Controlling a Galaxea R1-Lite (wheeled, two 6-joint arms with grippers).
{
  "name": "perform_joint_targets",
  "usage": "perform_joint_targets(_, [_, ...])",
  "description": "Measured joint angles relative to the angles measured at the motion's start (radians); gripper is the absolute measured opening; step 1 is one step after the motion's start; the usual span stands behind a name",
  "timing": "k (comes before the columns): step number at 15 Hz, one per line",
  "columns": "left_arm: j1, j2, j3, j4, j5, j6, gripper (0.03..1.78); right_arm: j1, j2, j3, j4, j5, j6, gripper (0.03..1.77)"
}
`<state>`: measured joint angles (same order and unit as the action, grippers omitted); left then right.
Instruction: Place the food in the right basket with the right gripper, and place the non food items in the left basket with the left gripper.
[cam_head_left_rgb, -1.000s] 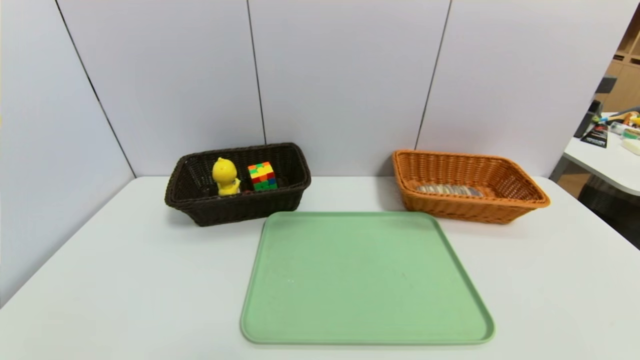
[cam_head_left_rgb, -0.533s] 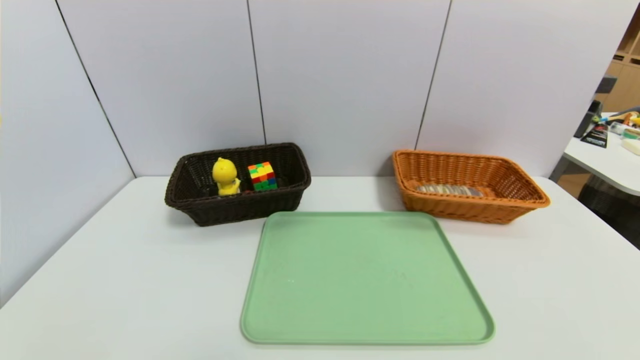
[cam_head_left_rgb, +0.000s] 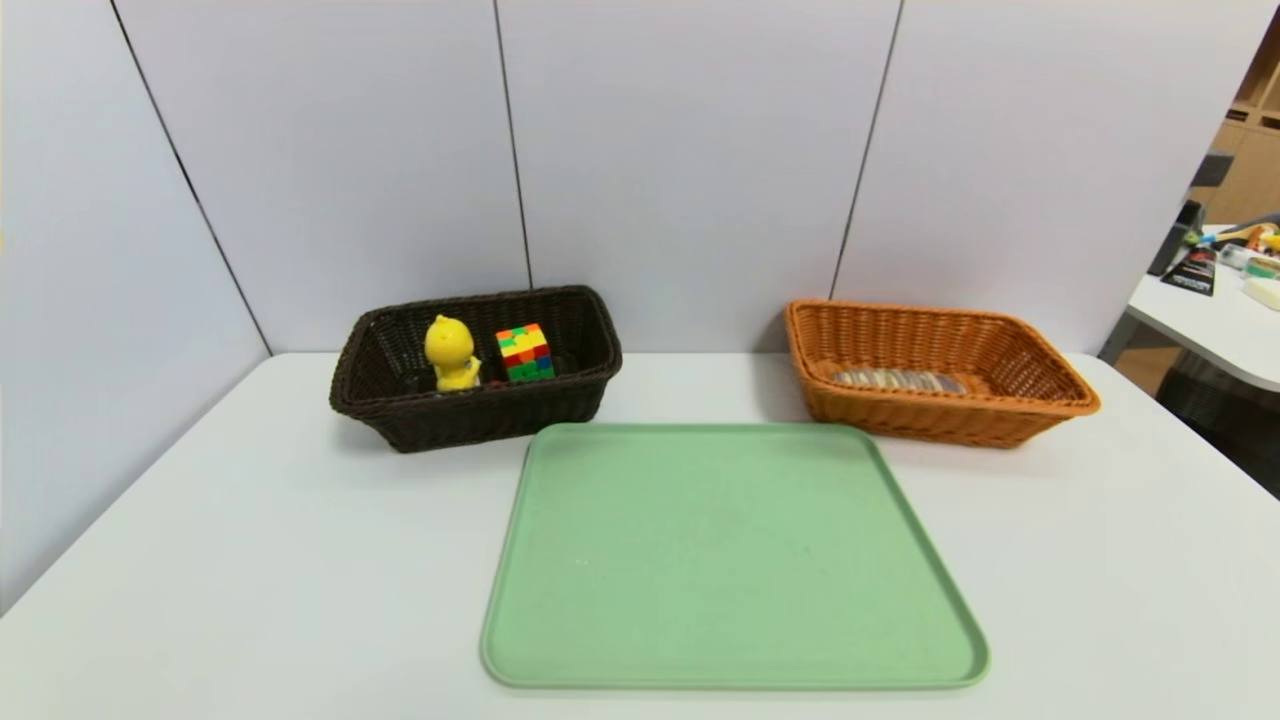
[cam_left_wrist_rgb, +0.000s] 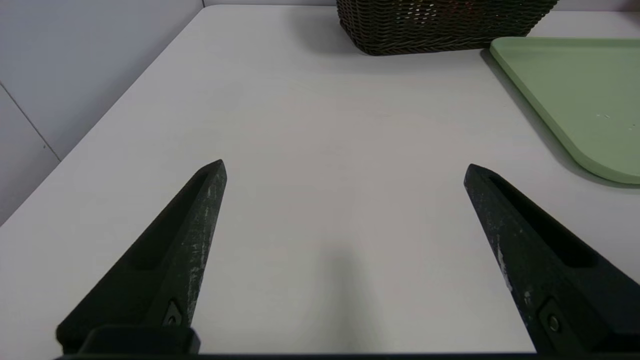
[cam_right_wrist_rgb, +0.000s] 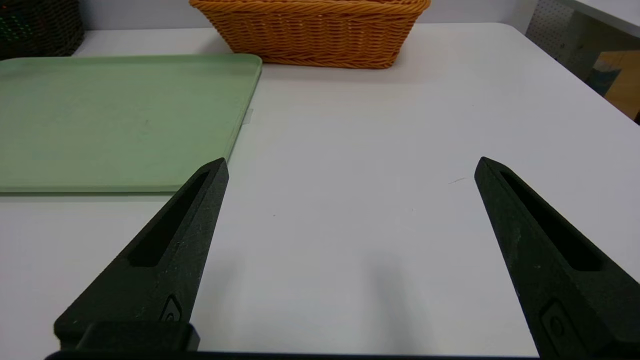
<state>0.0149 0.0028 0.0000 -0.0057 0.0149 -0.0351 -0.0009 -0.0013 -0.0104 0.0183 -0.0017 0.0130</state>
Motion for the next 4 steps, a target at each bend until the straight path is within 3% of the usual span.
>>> perform_joint_targets(4, [0.000,0.000,0.000,0.001,0.000,0.000,1.69,0.000,0.000,0.000,0.000,0.000,-0.001,1.70])
